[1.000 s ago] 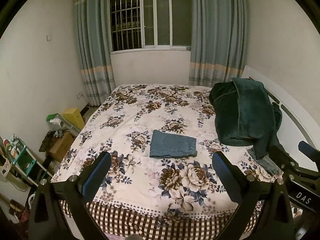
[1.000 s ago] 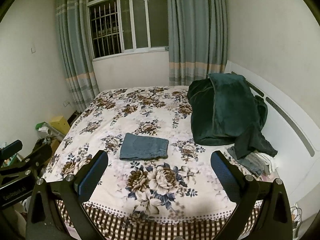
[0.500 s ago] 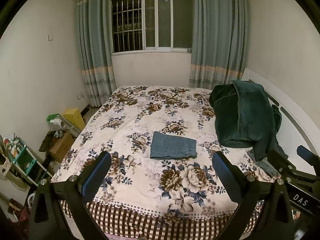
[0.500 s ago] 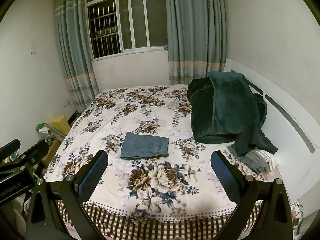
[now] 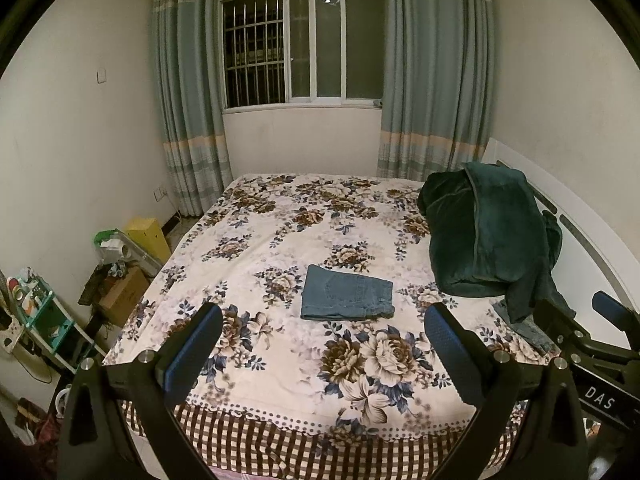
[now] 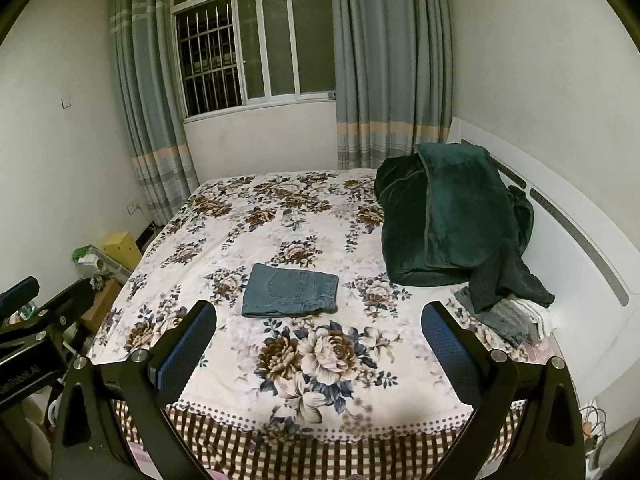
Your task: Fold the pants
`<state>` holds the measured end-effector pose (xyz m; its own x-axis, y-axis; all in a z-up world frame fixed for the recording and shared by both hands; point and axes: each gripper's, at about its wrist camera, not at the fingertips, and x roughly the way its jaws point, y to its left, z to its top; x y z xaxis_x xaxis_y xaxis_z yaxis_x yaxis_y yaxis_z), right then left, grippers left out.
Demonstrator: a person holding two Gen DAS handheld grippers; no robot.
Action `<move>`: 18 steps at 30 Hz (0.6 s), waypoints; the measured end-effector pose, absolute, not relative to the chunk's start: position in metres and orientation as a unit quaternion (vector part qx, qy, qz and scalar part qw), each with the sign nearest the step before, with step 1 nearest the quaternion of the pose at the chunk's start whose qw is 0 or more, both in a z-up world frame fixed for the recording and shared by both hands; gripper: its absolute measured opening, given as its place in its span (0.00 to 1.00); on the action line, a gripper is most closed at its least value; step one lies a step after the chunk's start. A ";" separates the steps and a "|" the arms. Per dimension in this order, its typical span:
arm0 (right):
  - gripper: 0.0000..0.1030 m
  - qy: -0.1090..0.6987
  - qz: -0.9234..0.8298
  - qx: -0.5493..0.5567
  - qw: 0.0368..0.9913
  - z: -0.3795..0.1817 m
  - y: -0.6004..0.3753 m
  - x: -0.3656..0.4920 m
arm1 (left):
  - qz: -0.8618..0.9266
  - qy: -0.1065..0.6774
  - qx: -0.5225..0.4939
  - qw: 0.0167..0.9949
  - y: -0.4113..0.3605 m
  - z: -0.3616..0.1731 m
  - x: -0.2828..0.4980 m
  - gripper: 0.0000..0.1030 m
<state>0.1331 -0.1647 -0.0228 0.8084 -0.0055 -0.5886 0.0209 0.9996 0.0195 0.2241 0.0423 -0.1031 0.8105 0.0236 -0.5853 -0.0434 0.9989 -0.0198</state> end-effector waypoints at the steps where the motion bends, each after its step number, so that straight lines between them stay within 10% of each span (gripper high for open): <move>1: 1.00 0.309 -0.005 0.013 0.951 -0.023 -0.162 0.132 | 0.018 0.307 -0.016 0.951 0.042 -0.103 0.224 1.00; 18: 1.00 0.308 -0.007 0.015 0.951 -0.024 -0.164 0.128 | 0.021 0.305 -0.013 0.952 0.040 -0.096 0.221 1.00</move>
<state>0.1283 -0.1637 -0.0238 0.8101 -0.0040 -0.5862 0.0224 0.9995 0.0243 0.2212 0.0404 -0.0961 0.8127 0.0320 -0.5819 -0.0478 0.9988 -0.0118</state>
